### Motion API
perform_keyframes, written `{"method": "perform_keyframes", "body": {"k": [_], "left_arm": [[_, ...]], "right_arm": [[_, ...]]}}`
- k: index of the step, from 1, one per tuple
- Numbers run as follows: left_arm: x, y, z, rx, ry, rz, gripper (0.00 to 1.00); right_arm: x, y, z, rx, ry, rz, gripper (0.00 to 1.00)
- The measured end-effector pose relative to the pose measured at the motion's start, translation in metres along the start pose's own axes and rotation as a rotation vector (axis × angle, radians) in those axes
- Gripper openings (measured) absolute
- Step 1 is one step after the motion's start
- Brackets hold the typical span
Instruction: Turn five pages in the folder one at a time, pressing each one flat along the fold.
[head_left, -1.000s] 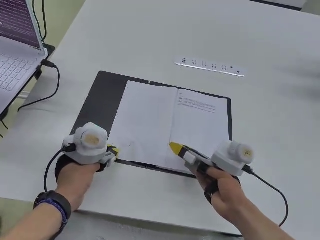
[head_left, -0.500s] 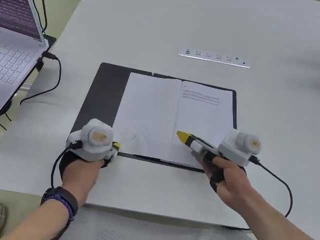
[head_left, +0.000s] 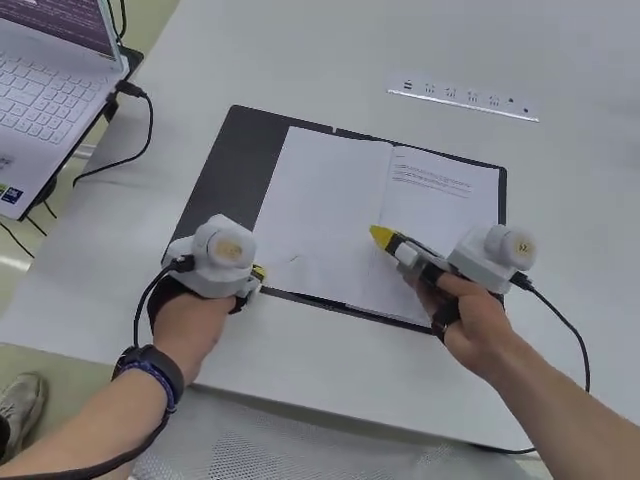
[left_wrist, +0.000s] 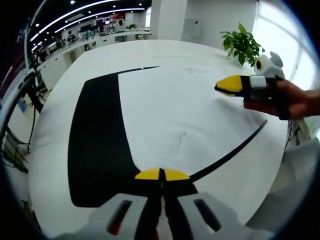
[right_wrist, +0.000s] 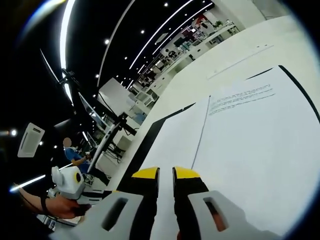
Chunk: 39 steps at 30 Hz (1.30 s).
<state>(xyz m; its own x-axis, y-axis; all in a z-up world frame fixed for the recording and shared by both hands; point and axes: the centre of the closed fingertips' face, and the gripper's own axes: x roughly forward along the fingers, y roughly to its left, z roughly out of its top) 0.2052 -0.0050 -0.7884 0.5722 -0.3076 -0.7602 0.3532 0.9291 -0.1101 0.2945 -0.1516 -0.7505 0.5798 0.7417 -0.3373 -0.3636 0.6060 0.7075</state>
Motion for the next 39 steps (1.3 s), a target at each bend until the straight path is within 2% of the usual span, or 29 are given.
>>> {"method": "perform_keyframes", "body": {"k": [7,14,16,18,21,25,29,36,39], "left_arm": [[0.001,0.000,0.000,-0.007,0.000,0.001,0.00],[0.002,0.000,0.000,-0.001,0.003,0.002,0.00],[0.003,0.000,0.000,-0.002,0.003,0.003,0.00],[0.003,0.001,0.000,-0.009,0.002,0.002,0.00],[0.003,0.001,0.000,-0.007,0.003,-0.001,0.00],[0.004,0.001,0.000,-0.003,0.007,-0.004,0.00],[0.004,0.001,0.000,0.000,0.007,0.002,0.00],[0.004,0.001,0.000,0.001,0.012,-0.005,0.00],[0.004,0.001,-0.001,0.004,0.015,-0.006,0.00]], "right_arm": [[0.014,-0.020,0.009,0.022,0.006,-0.037,0.03],[0.023,-0.024,0.017,0.024,0.004,-0.027,0.00],[0.025,-0.026,0.015,0.033,0.012,-0.034,0.00],[0.025,-0.022,0.007,0.023,0.042,-0.040,0.00],[0.025,-0.025,0.010,0.052,0.025,-0.029,0.00],[0.029,-0.027,0.014,0.051,0.015,-0.024,0.00],[0.034,-0.025,0.022,0.051,-0.014,-0.045,0.00],[0.045,-0.021,0.032,0.073,-0.031,-0.045,0.00],[0.046,-0.022,0.037,0.089,-0.056,-0.051,0.00]]}}
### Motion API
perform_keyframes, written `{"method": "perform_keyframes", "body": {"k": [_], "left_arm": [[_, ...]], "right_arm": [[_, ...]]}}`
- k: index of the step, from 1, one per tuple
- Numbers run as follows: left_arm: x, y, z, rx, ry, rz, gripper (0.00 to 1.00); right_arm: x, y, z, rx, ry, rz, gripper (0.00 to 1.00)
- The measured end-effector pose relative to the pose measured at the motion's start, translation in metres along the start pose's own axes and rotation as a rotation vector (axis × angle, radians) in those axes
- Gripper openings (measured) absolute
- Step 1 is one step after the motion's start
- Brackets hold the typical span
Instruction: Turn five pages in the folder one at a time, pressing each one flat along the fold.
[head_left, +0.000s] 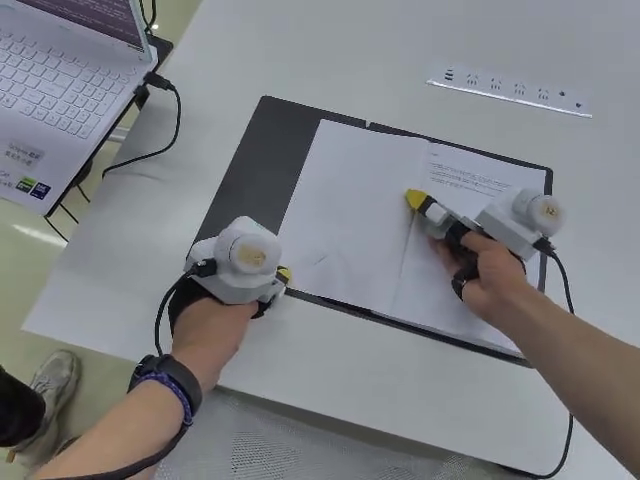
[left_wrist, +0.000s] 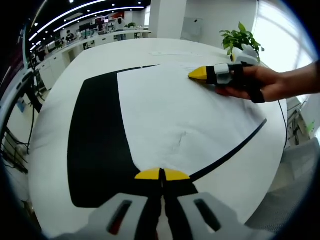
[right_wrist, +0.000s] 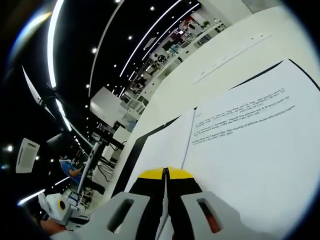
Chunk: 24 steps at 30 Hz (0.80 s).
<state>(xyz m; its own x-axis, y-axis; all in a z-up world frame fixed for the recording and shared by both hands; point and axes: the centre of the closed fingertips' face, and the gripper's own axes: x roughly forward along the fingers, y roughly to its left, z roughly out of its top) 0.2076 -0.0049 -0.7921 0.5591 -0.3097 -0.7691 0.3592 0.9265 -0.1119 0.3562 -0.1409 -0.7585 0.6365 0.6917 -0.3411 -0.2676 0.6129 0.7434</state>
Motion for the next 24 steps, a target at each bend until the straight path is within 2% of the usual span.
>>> {"method": "perform_keyframes", "body": {"k": [4,12,24], "left_arm": [[0.000,0.000,0.000,0.000,0.000,0.000,0.00],[-0.001,0.000,-0.001,-0.004,0.001,-0.003,0.00],[-0.002,0.000,0.000,0.002,0.001,-0.001,0.00]], "right_arm": [[0.003,0.001,0.006,0.020,-0.024,-0.003,0.00],[0.012,-0.001,0.023,0.093,-0.106,-0.015,0.00],[0.023,-0.012,0.049,0.176,-0.214,-0.037,0.00]]}}
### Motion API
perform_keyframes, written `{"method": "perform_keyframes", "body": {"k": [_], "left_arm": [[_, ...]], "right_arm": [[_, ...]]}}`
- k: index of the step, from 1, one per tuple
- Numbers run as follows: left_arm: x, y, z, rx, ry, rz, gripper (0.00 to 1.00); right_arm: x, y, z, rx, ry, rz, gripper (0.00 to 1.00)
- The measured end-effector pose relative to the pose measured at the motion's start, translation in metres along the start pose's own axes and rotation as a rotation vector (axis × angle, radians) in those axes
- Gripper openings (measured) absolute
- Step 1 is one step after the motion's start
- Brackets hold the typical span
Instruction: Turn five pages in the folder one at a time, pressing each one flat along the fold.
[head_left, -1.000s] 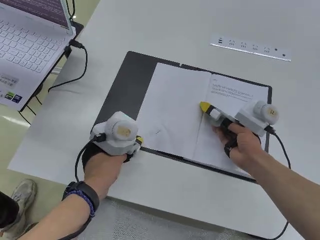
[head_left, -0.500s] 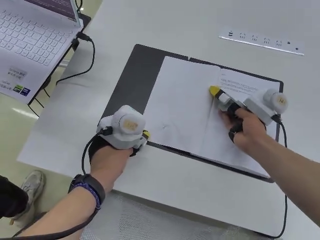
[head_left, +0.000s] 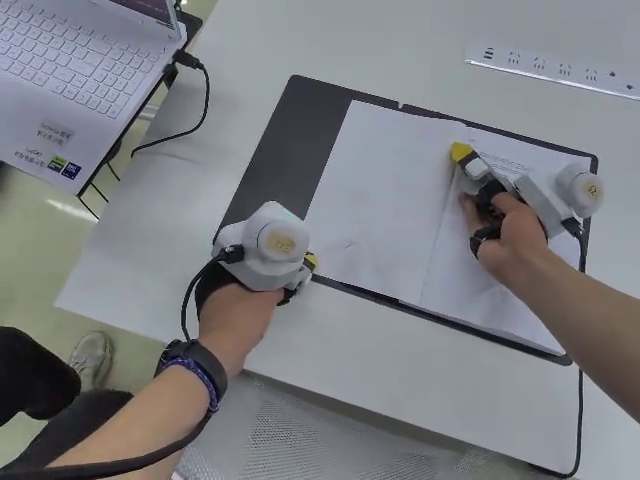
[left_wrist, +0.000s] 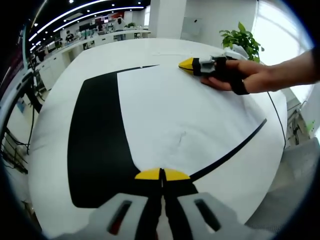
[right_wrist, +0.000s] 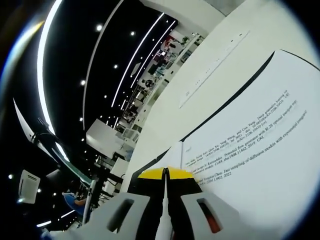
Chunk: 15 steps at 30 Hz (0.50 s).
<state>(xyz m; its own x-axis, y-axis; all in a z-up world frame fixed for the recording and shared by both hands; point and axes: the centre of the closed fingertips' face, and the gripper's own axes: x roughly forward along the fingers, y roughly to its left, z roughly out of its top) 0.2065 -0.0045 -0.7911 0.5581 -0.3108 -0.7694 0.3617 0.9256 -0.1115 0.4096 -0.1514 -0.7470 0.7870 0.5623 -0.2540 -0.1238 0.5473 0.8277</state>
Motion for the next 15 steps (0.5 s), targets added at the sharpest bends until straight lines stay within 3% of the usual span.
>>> {"method": "perform_keyframes", "body": {"k": [5,15], "left_arm": [[0.000,0.000,0.000,0.008,0.000,-0.001,0.00],[0.001,-0.001,0.001,0.014,0.002,0.001,0.00]], "right_arm": [[0.014,-0.014,0.012,0.020,-0.030,-0.006,0.00],[0.039,-0.031,0.025,0.010,-0.026,-0.014,0.00]]}}
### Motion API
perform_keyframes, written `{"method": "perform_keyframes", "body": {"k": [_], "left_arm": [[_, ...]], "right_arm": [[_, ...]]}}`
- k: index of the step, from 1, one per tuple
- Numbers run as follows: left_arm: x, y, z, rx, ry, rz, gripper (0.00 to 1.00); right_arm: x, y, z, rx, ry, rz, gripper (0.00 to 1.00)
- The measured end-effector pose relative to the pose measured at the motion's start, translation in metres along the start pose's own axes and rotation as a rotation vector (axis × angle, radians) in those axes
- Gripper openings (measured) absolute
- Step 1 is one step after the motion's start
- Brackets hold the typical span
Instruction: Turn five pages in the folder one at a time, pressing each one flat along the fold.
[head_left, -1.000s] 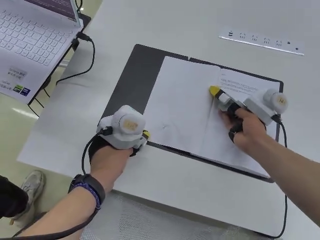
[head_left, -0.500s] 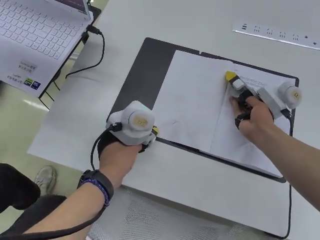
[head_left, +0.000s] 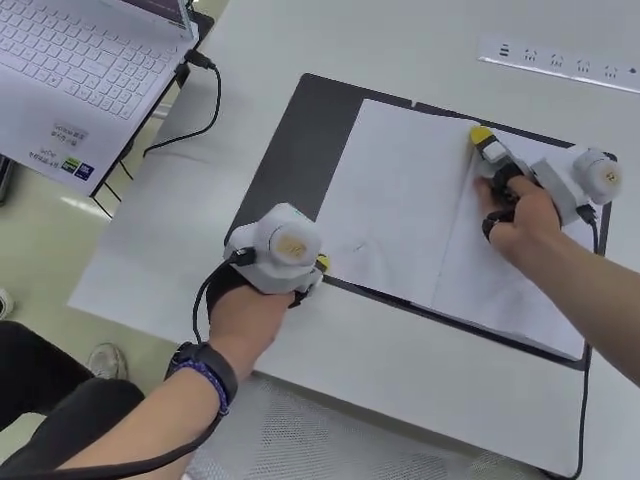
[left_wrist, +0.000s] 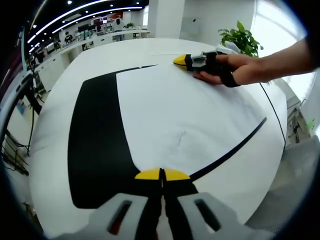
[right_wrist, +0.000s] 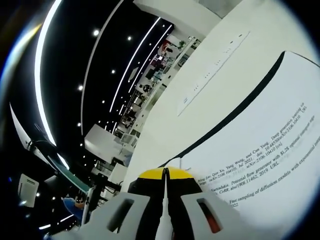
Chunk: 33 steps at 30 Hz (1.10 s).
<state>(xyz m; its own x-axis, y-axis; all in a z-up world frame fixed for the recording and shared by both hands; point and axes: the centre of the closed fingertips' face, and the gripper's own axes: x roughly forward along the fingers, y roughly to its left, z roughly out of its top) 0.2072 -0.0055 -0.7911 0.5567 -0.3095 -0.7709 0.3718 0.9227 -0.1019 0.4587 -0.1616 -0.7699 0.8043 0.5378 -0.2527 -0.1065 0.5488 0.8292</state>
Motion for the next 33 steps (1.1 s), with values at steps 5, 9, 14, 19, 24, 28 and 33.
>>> {"method": "perform_keyframes", "body": {"k": [5,9,14,19,24,28,33], "left_arm": [[0.000,0.000,0.000,-0.002,-0.005,0.004,0.00],[0.000,-0.001,0.001,-0.009,-0.006,0.004,0.00],[-0.001,0.000,0.002,-0.041,-0.013,-0.006,0.00],[-0.001,0.001,0.002,-0.034,-0.016,-0.001,0.00],[-0.002,0.002,0.002,-0.058,-0.024,0.000,0.00],[-0.002,0.002,0.001,-0.064,-0.026,0.000,0.00],[-0.002,0.002,0.001,-0.056,-0.028,0.003,0.00]], "right_arm": [[0.004,-0.006,-0.001,-0.031,0.016,0.017,0.00],[0.000,-0.004,-0.005,-0.046,0.024,0.030,0.00],[-0.017,0.006,-0.018,-0.055,0.043,0.049,0.00],[-0.029,0.009,-0.027,-0.077,0.054,0.056,0.00],[-0.047,0.024,-0.042,-0.103,0.068,0.067,0.00],[-0.059,0.030,-0.052,-0.111,0.075,0.072,0.00],[-0.074,0.035,-0.061,-0.097,0.063,0.073,0.00]]}}
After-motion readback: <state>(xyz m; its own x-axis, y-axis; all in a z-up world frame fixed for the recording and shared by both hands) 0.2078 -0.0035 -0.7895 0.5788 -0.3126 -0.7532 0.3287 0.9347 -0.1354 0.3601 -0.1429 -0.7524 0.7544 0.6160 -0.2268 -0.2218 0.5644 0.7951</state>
